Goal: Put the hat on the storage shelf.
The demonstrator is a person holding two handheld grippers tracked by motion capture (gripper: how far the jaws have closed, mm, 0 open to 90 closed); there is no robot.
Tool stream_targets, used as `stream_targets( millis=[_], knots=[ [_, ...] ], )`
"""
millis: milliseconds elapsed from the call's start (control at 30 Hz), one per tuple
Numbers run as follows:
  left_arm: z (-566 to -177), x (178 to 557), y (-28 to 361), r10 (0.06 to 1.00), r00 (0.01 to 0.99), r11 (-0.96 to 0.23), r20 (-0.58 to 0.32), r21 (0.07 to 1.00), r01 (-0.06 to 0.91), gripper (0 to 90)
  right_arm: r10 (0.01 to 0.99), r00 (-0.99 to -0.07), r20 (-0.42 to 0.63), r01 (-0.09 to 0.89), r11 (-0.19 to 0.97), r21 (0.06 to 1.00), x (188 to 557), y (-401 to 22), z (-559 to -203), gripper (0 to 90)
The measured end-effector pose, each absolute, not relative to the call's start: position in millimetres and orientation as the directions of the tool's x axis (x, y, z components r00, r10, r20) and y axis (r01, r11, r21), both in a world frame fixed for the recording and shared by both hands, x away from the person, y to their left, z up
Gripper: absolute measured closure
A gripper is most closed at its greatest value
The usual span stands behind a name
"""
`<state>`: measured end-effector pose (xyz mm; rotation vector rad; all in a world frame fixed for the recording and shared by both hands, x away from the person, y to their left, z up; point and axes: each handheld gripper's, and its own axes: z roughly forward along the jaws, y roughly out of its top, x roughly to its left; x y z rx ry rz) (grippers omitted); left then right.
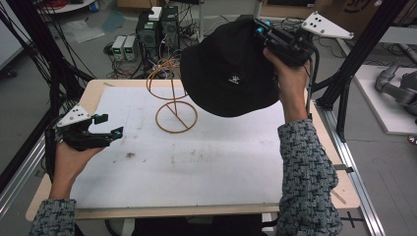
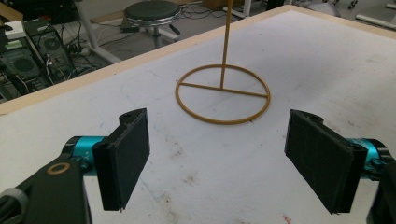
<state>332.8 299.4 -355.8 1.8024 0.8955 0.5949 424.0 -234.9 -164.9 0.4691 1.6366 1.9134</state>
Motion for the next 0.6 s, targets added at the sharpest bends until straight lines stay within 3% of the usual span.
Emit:
stream_targets(
  millis=[600],
  knots=[
    [-355.4,325.2,307.7,0.805,0.593,-0.221,-0.005,0.925,0.307,22.4,0.585,-0.807,-0.077,-0.173,-0.109,0.979,443.3,-188.2,-164.3,87.4]
  ],
)
